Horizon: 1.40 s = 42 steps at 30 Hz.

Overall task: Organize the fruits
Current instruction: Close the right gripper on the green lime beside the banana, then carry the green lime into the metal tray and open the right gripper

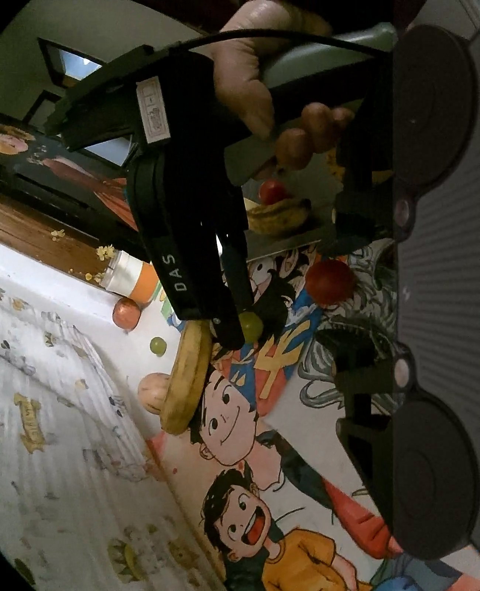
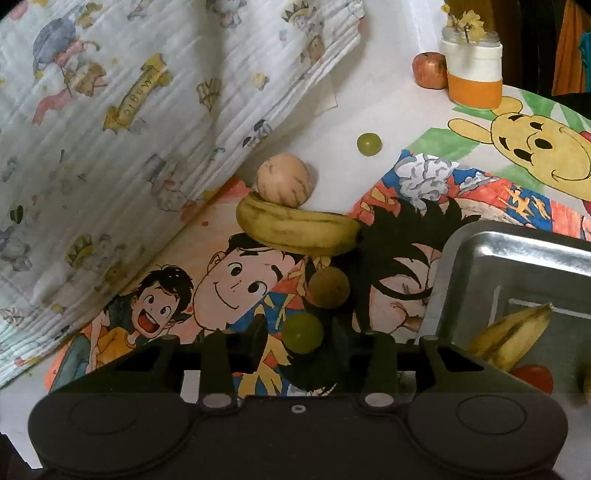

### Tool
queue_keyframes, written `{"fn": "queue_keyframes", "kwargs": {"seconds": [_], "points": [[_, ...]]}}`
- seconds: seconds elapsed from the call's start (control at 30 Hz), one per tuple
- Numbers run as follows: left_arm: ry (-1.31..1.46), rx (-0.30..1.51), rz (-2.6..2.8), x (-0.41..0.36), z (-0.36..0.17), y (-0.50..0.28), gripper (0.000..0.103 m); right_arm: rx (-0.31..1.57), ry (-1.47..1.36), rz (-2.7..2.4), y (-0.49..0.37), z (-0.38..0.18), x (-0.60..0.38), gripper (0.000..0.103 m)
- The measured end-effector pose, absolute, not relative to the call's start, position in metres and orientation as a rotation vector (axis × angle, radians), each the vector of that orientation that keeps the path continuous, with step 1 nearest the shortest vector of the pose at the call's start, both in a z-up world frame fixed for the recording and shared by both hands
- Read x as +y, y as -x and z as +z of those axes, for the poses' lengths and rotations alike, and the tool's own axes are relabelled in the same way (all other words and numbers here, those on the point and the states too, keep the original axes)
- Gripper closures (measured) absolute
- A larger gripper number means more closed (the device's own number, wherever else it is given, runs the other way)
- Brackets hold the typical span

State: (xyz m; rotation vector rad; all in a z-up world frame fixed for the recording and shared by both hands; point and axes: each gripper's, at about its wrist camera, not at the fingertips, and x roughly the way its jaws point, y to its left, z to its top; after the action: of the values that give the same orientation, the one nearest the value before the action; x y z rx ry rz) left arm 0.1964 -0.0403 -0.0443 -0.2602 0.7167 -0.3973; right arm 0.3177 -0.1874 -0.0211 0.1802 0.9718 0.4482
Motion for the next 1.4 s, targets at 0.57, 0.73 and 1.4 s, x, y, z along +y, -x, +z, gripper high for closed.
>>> {"fn": "queue_keyframes", "kwargs": {"seconds": [0.57,0.73,1.4], "points": [[0.301,0.746,-0.421,-0.044,-0.047,-0.202,0.075,0.957,-0.176,0.469,-0.312,-0.022,-0.188,0.076],[0.325,0.761,-0.403,-0.040,-0.045,-0.198,0.075,0.920,-0.198,0.493,-0.296,-0.010,-0.193,0.076],[0.325,0.733,-0.356,-0.040,-0.015,-0.151,0.075,0.703,-0.245,0.529,-0.183,0.051,-0.244,0.076]]}}
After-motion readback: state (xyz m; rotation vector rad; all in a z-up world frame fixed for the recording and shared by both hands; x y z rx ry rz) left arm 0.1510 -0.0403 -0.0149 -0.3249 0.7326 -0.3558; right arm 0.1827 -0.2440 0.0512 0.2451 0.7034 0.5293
